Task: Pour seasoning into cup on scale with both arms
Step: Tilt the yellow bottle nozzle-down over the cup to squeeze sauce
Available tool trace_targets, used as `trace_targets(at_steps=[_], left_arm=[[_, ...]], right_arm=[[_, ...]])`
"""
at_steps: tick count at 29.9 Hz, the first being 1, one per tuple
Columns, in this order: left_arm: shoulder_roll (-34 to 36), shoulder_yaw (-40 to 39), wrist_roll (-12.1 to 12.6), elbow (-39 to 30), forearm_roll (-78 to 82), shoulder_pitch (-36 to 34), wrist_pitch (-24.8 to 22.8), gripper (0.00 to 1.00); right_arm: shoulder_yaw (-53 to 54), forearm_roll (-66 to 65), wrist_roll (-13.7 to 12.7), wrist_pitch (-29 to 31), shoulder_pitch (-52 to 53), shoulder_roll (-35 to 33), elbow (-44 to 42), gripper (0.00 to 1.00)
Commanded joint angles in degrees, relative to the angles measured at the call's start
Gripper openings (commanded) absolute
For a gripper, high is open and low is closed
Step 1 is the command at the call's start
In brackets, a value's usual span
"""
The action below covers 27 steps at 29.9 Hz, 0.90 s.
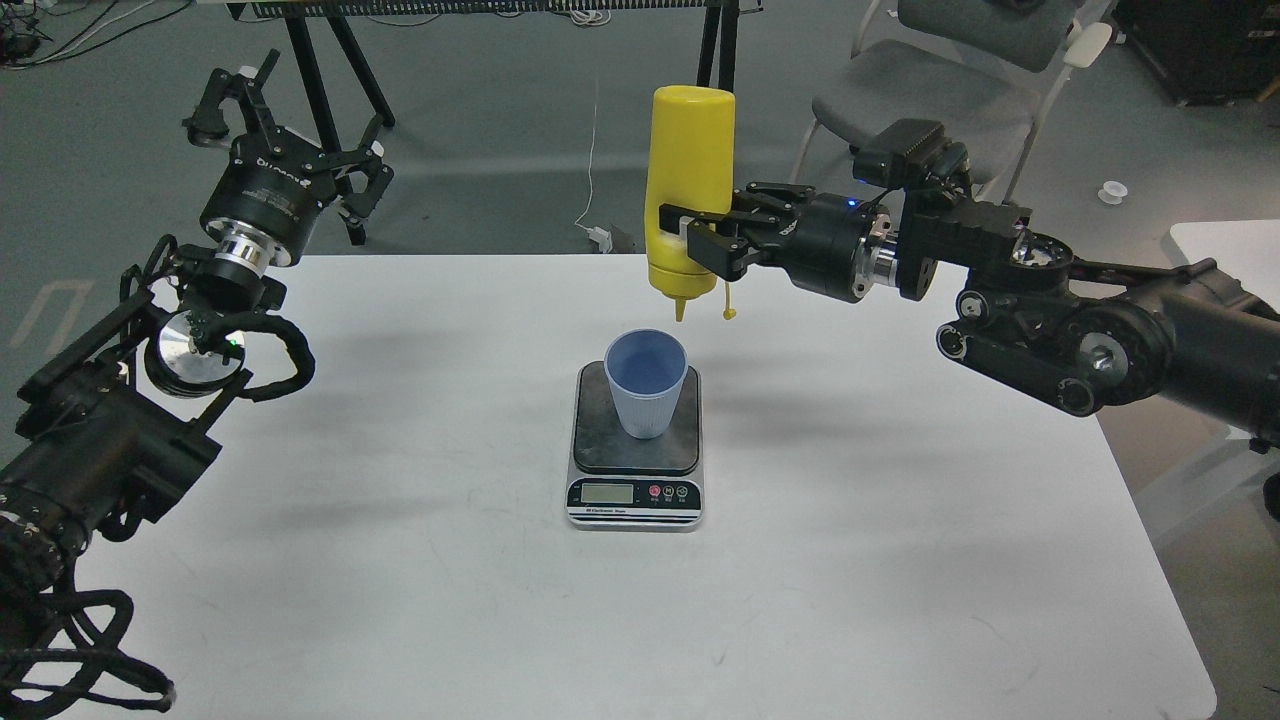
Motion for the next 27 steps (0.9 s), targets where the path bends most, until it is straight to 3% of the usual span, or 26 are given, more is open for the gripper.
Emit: trace_targets(at_steps=[1,11,27], left_arm=[[0.39,-0.53,0.00,-1.82,0.00,-0.12,0.44,0.99],[1.62,-0.88,0.09,-2.00,0.00,-0.12,0.26,0.99],[1.88,-0.97,0.09,-2.00,0.08,0.05,0.26,0.99]], right_arm=[[0.06,-1.07,0.08,-3.45,-1.94,1.69,-1.86,0.39],[0.06,-1.07,0.08,-5.31,-4.76,6.87,-4.58,0.39],[2.43,1.47,0.34,-5.48,-5.20,5.74,-4.41,0.39]])
